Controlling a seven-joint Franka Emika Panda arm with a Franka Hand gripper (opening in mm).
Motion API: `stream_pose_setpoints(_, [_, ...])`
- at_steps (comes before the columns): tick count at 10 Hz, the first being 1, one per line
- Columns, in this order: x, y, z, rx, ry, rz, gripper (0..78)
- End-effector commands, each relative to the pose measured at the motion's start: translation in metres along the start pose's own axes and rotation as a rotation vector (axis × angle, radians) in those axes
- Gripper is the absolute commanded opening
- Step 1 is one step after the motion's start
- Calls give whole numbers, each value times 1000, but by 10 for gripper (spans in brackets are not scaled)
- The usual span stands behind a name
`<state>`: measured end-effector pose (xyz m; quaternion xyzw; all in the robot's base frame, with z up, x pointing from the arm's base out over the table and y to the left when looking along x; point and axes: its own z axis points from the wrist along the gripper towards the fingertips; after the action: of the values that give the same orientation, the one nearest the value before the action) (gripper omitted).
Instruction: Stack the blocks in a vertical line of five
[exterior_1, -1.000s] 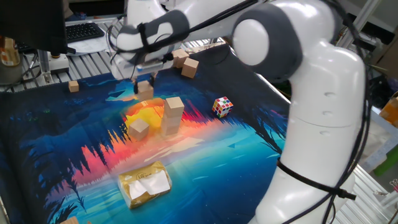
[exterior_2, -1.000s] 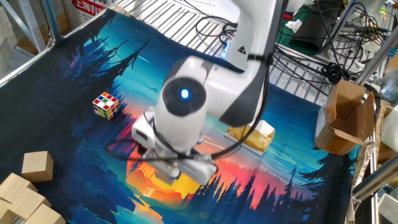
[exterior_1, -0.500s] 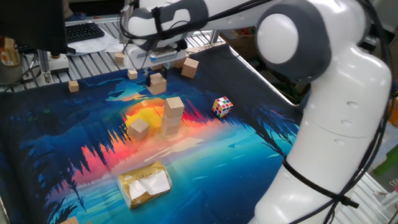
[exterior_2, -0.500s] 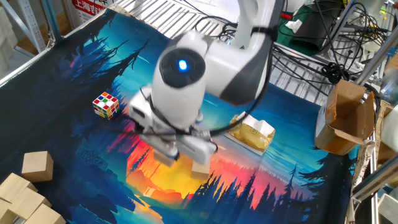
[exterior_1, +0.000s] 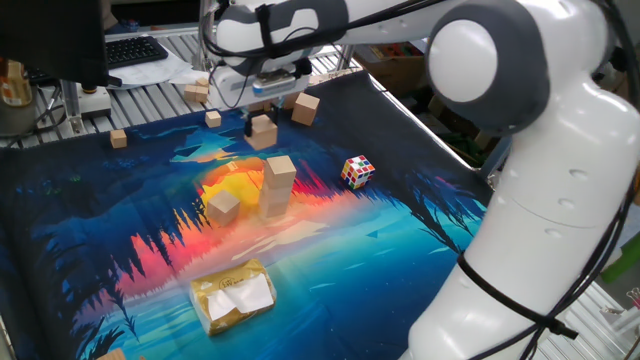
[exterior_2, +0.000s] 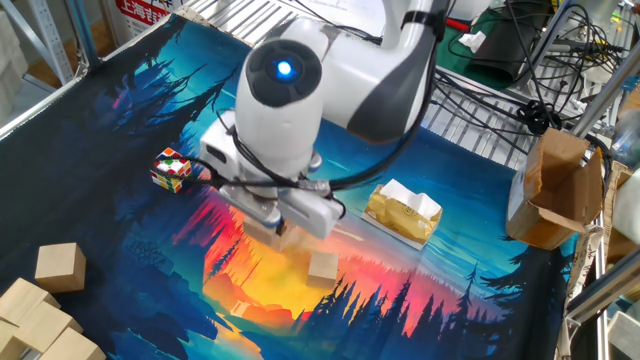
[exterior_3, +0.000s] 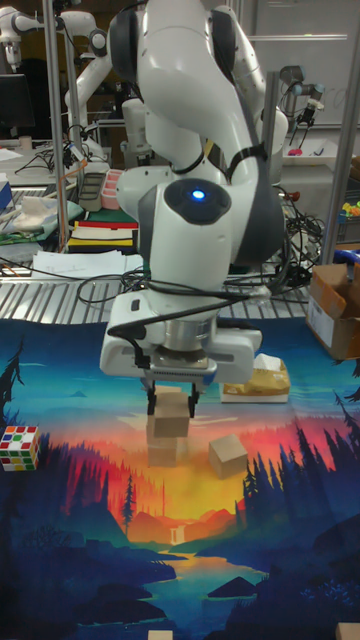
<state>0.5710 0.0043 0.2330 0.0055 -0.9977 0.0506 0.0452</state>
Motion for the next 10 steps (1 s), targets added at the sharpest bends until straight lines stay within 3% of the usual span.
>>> stream_pose_setpoints(1, [6, -6, -4, 0, 0, -7, 12])
stream_pose_setpoints(10, [43, -7, -7, -4, -4, 8, 12])
